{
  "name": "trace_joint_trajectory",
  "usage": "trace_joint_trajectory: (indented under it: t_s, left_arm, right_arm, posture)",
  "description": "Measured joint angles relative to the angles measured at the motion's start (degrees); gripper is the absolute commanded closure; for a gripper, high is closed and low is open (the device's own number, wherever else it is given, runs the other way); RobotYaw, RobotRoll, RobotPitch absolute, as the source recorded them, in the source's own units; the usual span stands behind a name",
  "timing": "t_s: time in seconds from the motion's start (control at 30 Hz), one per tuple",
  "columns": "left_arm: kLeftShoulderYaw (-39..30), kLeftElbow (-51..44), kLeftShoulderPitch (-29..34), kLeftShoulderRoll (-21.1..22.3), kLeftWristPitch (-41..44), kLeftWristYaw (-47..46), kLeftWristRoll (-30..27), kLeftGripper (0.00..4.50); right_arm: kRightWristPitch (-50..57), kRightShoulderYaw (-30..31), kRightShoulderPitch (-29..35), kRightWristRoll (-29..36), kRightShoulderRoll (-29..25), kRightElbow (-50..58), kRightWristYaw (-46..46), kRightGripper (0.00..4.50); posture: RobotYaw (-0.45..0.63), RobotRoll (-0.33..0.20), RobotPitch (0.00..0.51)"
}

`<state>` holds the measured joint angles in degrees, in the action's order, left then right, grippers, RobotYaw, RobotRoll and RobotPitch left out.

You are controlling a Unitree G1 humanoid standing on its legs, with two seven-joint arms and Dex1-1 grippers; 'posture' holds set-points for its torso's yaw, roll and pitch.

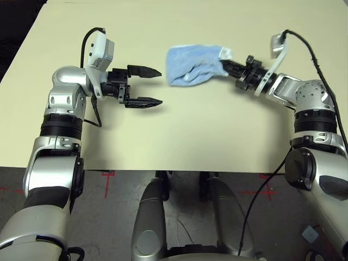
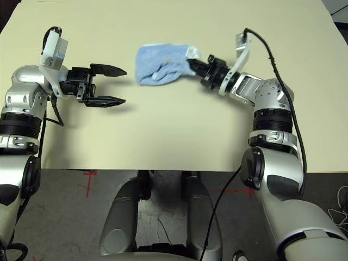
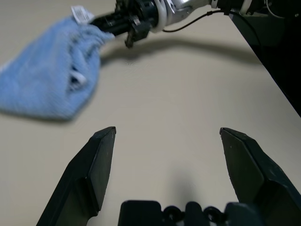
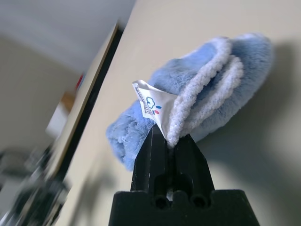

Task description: Fold the towel and set it aside.

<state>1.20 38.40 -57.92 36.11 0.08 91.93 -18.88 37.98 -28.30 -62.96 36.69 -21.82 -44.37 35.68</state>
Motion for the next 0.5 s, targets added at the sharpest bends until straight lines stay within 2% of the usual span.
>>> trace_joint_trajectory:
  t_s: [0.17, 0.27, 0.5]
  left_arm:
    - [-0.83, 0.23, -0.02, -1.84, 1.13, -1.68, -0.03, 0.0]
    - [-1.77, 0.47, 0.08, -2.17, 1.22, -3.22, -0.04, 0.0]
    - [-2.4, 0.47, 0.3, -2.18, 1.27, -3.6, -0.04, 0.0]
  right_arm:
    - [-18.97, -3.27, -2.02, -2.25, -2.35, -8.42, -4.05, 4.44]
    - [-32.44, -6.29, -2.09, -3.53, -5.0, -15.22, -10.04, 4.44]
    - [-46.92, -8.27, 0.16, -5.36, -6.8, -19.78, -17.62, 4.44]
  posture:
    - [-0.07, 0.0, 0.355]
    - [-0.07, 0.0, 0.353]
    - [-0.07, 0.0, 0.345]
